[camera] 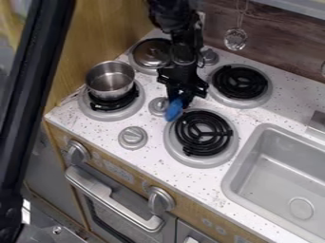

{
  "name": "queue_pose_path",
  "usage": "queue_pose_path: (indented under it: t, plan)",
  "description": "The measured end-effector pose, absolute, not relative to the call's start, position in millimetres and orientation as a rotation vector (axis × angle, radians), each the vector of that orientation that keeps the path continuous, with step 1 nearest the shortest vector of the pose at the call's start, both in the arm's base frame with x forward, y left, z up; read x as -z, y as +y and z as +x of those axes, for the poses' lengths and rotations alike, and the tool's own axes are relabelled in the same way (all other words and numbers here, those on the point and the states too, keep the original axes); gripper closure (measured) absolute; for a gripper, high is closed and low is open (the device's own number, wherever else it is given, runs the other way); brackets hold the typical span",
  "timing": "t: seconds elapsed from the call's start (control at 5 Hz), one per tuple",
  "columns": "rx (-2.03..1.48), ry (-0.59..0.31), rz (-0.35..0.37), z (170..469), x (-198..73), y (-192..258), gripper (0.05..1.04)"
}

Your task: Moved the blue spoon to the center fo the stove

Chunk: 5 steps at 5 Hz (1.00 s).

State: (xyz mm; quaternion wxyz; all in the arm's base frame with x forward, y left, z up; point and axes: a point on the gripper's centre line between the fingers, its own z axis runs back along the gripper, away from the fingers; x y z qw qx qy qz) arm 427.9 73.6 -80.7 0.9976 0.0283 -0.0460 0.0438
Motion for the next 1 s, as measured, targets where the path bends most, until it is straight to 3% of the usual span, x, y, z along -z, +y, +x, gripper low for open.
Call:
queue_pose_path:
  t: [0.2, 0.4, 0.6, 0.8, 1.0]
  plan:
    - [-0.078, -0.117, 0.037, 433, 82, 69, 0.336]
    - [-0.037, -0.103, 0.076, 430, 78, 73, 0.105]
    - [-0.044, -0.138, 0.105, 421, 39, 66, 0.087]
    - [-0.043, -0.184, 0.059, 405, 7, 49, 0.087]
    - [-0.045, -0.146, 0.026, 378, 5, 41, 0.087]
